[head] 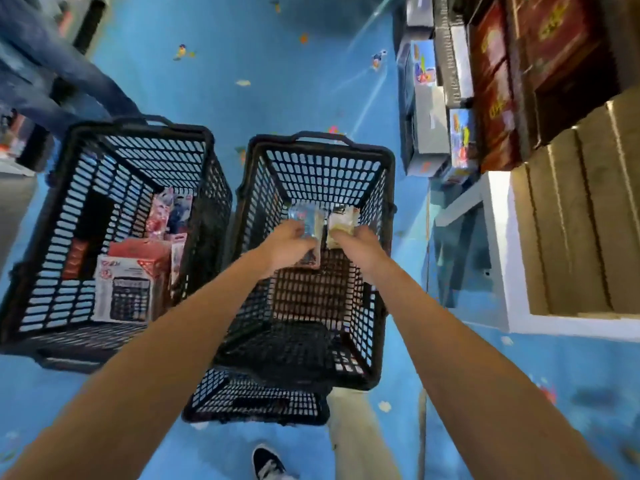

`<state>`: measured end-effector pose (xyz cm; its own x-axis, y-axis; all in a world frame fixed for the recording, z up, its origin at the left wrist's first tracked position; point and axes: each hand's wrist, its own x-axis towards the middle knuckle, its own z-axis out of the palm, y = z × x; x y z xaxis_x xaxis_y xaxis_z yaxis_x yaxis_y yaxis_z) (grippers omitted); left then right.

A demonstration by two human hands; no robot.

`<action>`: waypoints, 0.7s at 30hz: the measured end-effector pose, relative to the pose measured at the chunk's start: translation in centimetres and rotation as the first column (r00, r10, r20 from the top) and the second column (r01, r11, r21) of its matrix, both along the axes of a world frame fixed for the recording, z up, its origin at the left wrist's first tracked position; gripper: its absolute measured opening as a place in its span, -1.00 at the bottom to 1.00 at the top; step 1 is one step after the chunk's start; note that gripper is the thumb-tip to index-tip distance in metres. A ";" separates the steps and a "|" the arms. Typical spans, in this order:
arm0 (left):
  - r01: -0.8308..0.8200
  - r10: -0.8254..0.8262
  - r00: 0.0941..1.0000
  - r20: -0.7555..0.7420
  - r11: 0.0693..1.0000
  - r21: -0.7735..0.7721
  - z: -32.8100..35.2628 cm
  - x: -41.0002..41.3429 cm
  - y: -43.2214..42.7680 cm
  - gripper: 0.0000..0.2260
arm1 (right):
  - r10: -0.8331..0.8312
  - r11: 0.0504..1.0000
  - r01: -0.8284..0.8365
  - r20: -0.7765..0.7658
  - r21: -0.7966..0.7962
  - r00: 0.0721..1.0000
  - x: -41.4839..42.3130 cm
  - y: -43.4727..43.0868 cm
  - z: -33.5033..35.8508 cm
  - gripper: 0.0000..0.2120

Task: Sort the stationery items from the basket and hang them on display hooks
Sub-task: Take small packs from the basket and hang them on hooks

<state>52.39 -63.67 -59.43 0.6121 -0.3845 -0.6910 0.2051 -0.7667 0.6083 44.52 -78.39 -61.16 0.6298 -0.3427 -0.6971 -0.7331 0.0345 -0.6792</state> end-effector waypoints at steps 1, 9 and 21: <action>-0.052 0.052 0.998 -0.019 0.999 0.012 -1.9 0.8 -1.0 -0.87 | -0.024 1.000 0.025 -0.022 0.008 0.999 1.1 -0.2 -1.6 -0.67; -0.164 0.177 0.967 -0.183 0.983 0.084 -14.6 3.7 -5.7 -0.67 | -0.161 0.986 0.153 -0.168 -0.060 0.973 6.1 -1.3 -13.3 -0.64; -0.353 0.349 0.880 -0.322 0.935 0.047 -21.5 5.9 -8.4 -0.73 | -0.321 0.945 0.289 -0.260 -0.154 0.911 9.9 -1.6 -20.0 -0.61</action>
